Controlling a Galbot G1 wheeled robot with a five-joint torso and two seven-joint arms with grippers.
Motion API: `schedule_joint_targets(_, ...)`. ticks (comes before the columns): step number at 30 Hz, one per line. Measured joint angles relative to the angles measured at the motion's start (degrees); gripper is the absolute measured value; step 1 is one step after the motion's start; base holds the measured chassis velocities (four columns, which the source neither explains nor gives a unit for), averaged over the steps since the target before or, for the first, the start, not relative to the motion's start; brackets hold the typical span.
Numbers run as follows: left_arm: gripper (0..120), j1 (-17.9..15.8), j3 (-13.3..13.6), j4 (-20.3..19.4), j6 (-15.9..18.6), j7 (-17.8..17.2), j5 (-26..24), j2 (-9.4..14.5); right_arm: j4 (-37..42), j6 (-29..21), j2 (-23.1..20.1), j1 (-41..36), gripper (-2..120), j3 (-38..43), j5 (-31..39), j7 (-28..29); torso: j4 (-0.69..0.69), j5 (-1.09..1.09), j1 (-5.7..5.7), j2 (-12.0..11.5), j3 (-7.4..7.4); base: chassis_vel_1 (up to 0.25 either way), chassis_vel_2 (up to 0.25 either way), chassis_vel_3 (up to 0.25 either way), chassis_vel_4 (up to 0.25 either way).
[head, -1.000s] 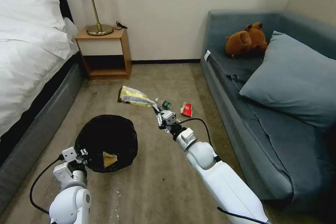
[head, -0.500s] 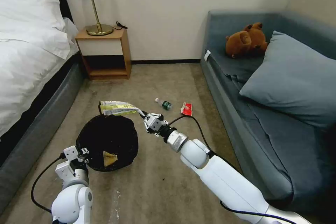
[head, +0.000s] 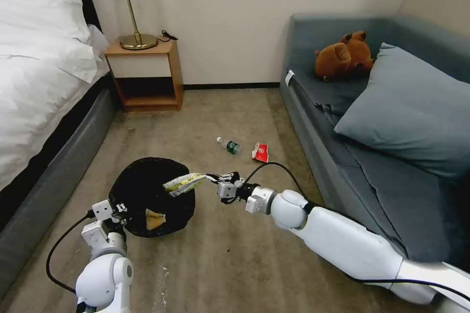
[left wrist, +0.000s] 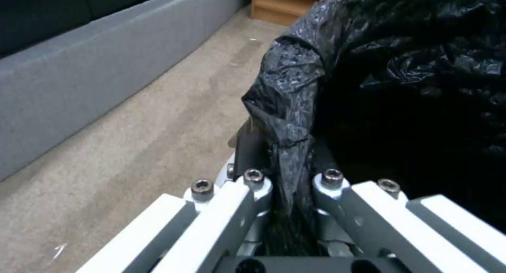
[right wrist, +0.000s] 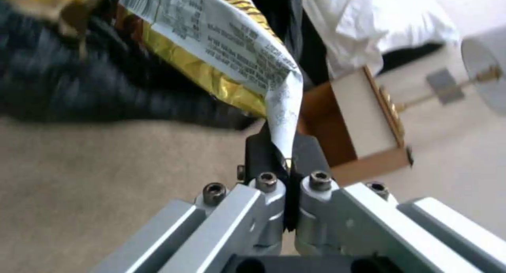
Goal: Pick up the trash bin, then pick up the garbage on the floor and place it into the trash bin.
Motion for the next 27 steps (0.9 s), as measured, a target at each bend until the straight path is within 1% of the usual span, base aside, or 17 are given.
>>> schedule_joint_targets(4, 3, -0.2, 0.7, 0.6, 0.0, -0.1, 0.5, 0.0, -1.0, -0.4, 3.1, 5.1, 0, -4.0, -0.8, -0.3, 0.02, -0.01, 0.00, 0.0, 0.00, 0.000, 0.000, 0.000, 0.000)
schedule_joint_targets(5, 3, -0.2, 0.7, 0.6, 0.0, -0.1, 0.5, 0.0, -1.0, -0.4, 3.1, 5.1, 0, -4.0, -0.8, -0.3, 0.02, -0.01, 0.00, 0.0, 0.00, 0.000, 0.000, 0.000, 0.000)
schedule_joint_targets(7, 3, -0.1, 0.7, 0.9, -0.1, -0.2, 0.7, 0.0, -1.5, -0.4, 4.7, 8.4, 0, -6.7, -1.7, -0.8, 0.02, -0.01, 0.00, 0.0, 0.00, 0.000, 0.000, 0.000, 0.000)
schedule_joint_targets(9, 3, 0.4, 0.4, 0.9, -0.3, -0.1, 0.8, 0.0, -1.8, -0.4, 6.6, 12.4, 0, -10.4, -2.3, -1.4, 0.01, -0.03, 0.00, 0.0, 0.00, 0.000, 0.000, 0.000, 0.000)
schedule_joint_targets(10, 3, 0.4, 0.4, 0.9, -0.3, -0.1, 0.8, 0.0, -1.8, -0.4, 6.6, 12.4, 0, -10.4, -2.3, -1.4, 0.01, -0.03, 0.00, 0.0, 0.00, 0.000, 0.000, 0.000, 0.000)
schedule_joint_targets(12, 3, 1.0, -0.1, 0.8, -0.4, -0.2, 0.8, 0.0, -2.3, -0.2, 8.6, 15.3, 0, -13.6, -2.9, -2.1, 0.03, -0.02, 0.00, 0.0, 0.00, 0.000, 0.000, 0.000, 0.000)
schedule_joint_targets(13, 3, 1.0, -0.1, 0.8, -0.4, -0.2, 0.8, 0.0, -2.3, -0.2, 8.6, 15.3, 0, -13.6, -2.9, -2.1, 0.03, -0.02, 0.00, 0.0, 0.00, 0.000, 0.000, 0.000, 0.000)
schedule_joint_targets(14, 3, 1.3, -0.4, 0.6, -0.5, -0.2, 0.8, 0.0, -2.9, 0.3, 10.2, 16.7, 0, -15.0, -3.8, -2.9, 0.03, -0.03, 0.00, 0.0, 0.00, 0.000, 0.000, 0.000, 0.000)
schedule_joint_targets(19, 3, 1.5, -0.6, 0.2, -0.7, -0.2, 0.7, 0.0, -4.5, 1.7, 12.3, 17.7, 0, -16.1, -6.4, -3.9, 0.02, -0.01, 0.00, 0.0, 0.00, 0.000, 0.000, 0.000, 0.000)
schedule_joint_targets(27, 3, 1.8, -0.5, -0.2, -0.9, -0.1, 0.5, 0.0, -6.1, 2.9, 12.6, 18.2, 0, -17.8, -10.2, -4.6, 0.01, -0.01, 0.00, 0.0, 0.00, 0.000, 0.000, 0.000, 0.000)
